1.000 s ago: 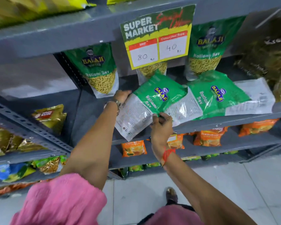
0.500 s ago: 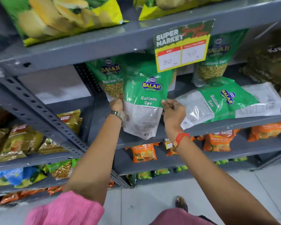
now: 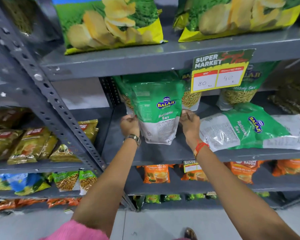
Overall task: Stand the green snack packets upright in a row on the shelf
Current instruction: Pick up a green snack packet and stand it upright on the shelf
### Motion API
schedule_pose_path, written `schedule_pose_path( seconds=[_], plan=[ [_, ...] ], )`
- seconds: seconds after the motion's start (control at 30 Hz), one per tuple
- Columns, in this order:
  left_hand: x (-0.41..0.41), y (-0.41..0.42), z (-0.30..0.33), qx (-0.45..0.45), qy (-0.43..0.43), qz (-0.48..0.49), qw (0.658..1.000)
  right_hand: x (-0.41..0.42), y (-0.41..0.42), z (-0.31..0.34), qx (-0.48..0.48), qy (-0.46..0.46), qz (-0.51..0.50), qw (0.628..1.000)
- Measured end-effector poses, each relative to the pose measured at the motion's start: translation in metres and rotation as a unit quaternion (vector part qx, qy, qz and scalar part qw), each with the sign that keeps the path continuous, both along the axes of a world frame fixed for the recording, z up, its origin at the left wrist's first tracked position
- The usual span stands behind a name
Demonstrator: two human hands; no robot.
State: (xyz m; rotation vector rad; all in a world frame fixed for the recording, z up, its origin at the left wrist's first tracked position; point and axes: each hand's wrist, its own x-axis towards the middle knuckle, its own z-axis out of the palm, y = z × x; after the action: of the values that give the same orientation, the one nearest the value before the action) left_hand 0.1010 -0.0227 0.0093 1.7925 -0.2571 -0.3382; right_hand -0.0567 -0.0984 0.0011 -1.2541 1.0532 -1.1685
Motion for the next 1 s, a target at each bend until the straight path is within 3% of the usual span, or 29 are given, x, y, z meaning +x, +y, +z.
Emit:
schedule_pose_path(
  seconds=[0.07,0.17,0.33,0.53,0.6,0.7,0.83,1.0],
  plan=[
    [-0.015,0.010,0.005,-0.035,-0.075,0.010,0.997,-0.002,-0.002,-0.004,0.014,0.003,0.002,1.000],
    [-0.047,0.025,0.007,-0.085,-0.163,-0.081,0.980,-0.006,-0.002,-0.008,0.045,-0.010,0.062,0.997],
    [-0.080,0.037,0.003,-0.042,-0.213,-0.190,0.957,-0.006,0.014,-0.017,0.090,-0.045,0.180,0.978],
    [-0.064,0.024,0.005,-0.102,-0.120,-0.132,0.979,0.011,0.027,-0.023,0.081,0.005,0.183,0.980],
    [-0.050,0.023,0.003,-0.163,-0.015,-0.138,0.977,0.013,0.022,-0.019,0.087,0.002,0.177,0.980],
    [-0.022,0.021,0.002,-0.241,0.147,-0.170,0.944,0.014,0.005,-0.012,0.092,-0.022,0.180,0.979],
    [0.023,0.013,0.004,-0.185,0.210,-0.205,0.938,0.021,-0.014,0.000,0.058,-0.002,0.218,0.974],
    [0.053,-0.002,0.010,-0.141,0.215,-0.228,0.939,0.034,-0.019,0.011,0.060,0.015,0.305,0.950]
  ],
)
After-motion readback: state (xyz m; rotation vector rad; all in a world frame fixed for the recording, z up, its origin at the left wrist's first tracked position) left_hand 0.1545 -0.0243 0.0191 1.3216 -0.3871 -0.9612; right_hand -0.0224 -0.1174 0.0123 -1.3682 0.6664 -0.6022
